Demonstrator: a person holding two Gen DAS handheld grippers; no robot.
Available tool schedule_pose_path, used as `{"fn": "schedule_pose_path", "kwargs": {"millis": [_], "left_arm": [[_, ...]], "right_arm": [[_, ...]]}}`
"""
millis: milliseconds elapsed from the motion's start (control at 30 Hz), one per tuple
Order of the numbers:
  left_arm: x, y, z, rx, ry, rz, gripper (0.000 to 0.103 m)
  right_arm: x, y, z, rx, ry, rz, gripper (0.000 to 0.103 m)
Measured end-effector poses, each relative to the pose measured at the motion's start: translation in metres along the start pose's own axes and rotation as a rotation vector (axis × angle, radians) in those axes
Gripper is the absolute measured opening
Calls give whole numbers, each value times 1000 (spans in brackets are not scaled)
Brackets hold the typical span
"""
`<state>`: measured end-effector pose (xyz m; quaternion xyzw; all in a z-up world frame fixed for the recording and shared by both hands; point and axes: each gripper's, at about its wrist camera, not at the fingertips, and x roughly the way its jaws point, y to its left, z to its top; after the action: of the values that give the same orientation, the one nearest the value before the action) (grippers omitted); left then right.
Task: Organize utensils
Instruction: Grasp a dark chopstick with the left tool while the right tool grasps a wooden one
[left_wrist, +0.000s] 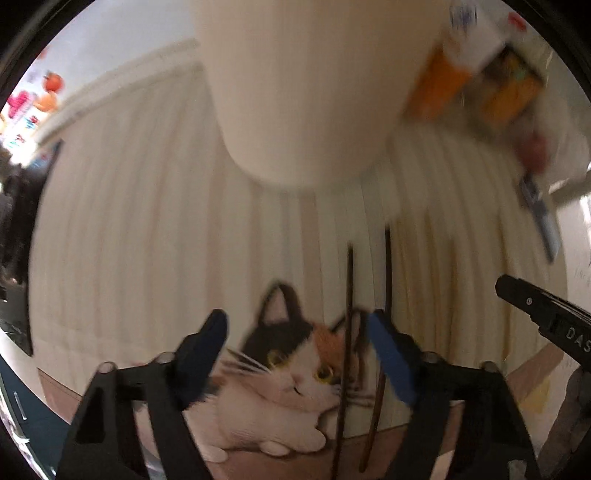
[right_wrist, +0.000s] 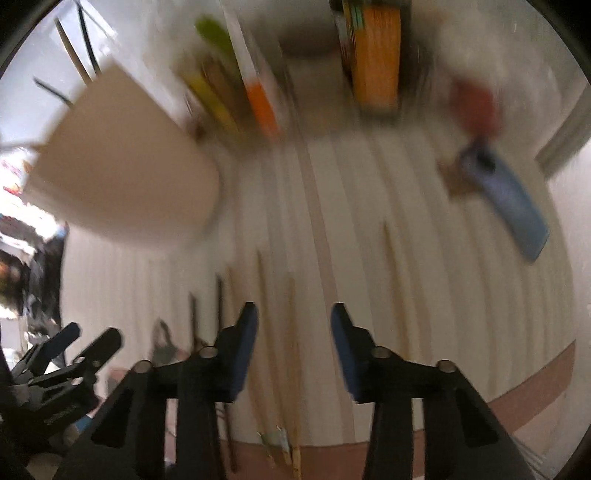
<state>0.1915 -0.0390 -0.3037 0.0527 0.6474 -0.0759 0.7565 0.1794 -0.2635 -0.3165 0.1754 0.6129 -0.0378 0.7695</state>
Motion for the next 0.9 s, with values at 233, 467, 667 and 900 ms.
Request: {"fn": "schedule_pose_path", "kwargs": {"millis": [233,467,667,900], "left_arm": [[26,-19,-9,71,46,12,49],[37,-35,-12,91,59,5,38],[40,-51,-13,131,46,29,22],[36,-49,-4,108,51,43,4]], "right_arm": [[32,-10,-23,22,72,-15,29],[43,-6,-27,11,102,-26,29],[52,3,-32,-21,129,-48,29],[55,17,-41,-51,139,-105,7]]}}
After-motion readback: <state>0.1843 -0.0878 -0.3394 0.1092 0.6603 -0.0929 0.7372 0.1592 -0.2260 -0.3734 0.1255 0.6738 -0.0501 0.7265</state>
